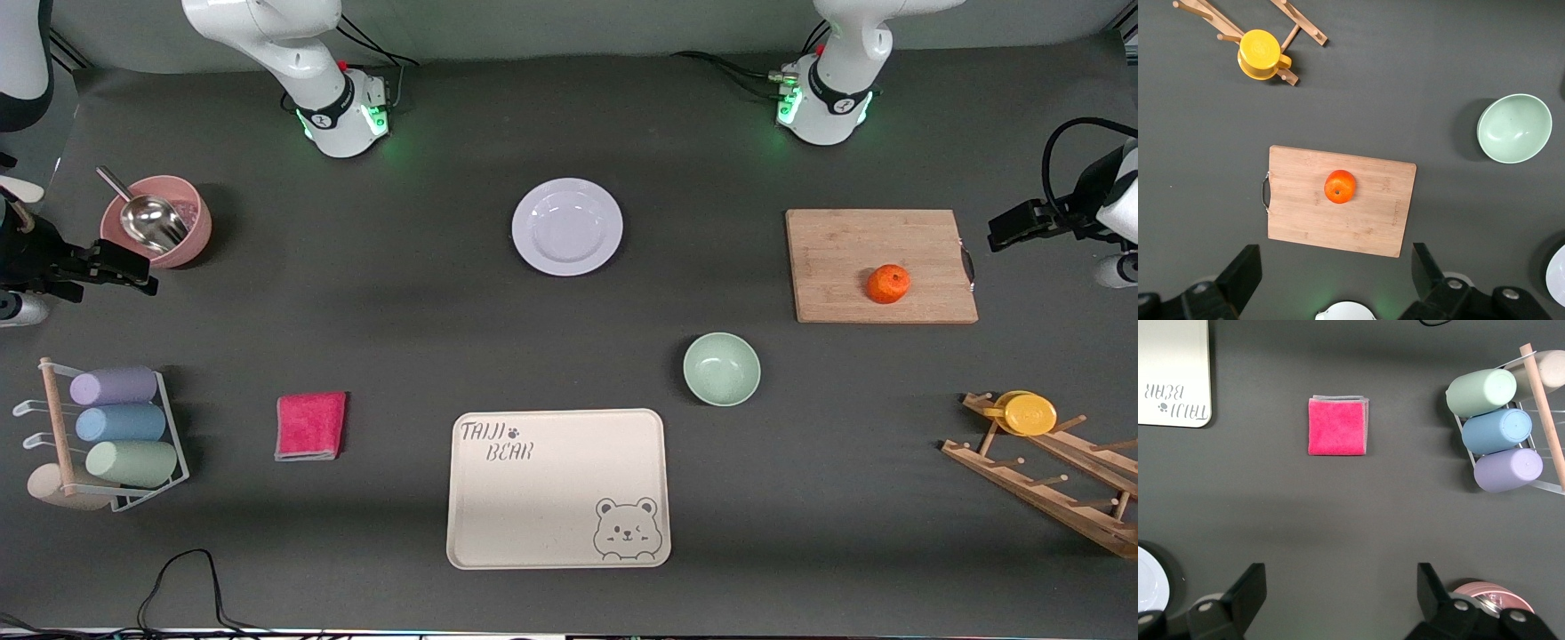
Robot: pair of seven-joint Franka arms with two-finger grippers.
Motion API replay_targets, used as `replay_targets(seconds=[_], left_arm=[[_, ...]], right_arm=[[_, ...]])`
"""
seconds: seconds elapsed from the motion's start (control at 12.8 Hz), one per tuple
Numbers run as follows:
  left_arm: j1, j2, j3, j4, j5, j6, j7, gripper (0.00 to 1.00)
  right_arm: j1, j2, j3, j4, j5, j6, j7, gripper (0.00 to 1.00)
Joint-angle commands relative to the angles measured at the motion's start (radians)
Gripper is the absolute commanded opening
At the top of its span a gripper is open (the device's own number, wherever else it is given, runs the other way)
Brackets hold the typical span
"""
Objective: Place orange and plate with both arms
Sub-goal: 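Move the left gripper toward the orange and the right gripper toward the plate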
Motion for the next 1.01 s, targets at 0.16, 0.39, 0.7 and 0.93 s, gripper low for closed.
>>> replay_targets(seconds=[0.16, 0.39, 0.7, 0.93], left_arm=[[-0.024, 0.015, 0.017, 0.04, 0.004, -0.03, -0.002, 1.0], [-0.01, 0.02, 0.016, 0.04, 0.004, -0.03, -0.01, 1.0], [-0.01, 0.03, 0.017, 0.04, 0.028, -0.039, -0.001, 1.0], [0.013, -0.009, 0.042, 0.026, 0.025, -0.139, 0.011, 1.0]], right_arm=[[-0.001, -0.019, 0.002, -0.014, -0.018, -0.001, 0.025, 1.0], [0.001, -0.019, -0.005, -0.014, -0.017, -0.001, 0.025, 1.0], [0.004, -0.021, -0.004, -0.021, -0.009, -0.001, 0.03, 1.0], [0.007, -0.071, -0.001, -0.075, -0.008, 0.005, 0.032, 1.0]])
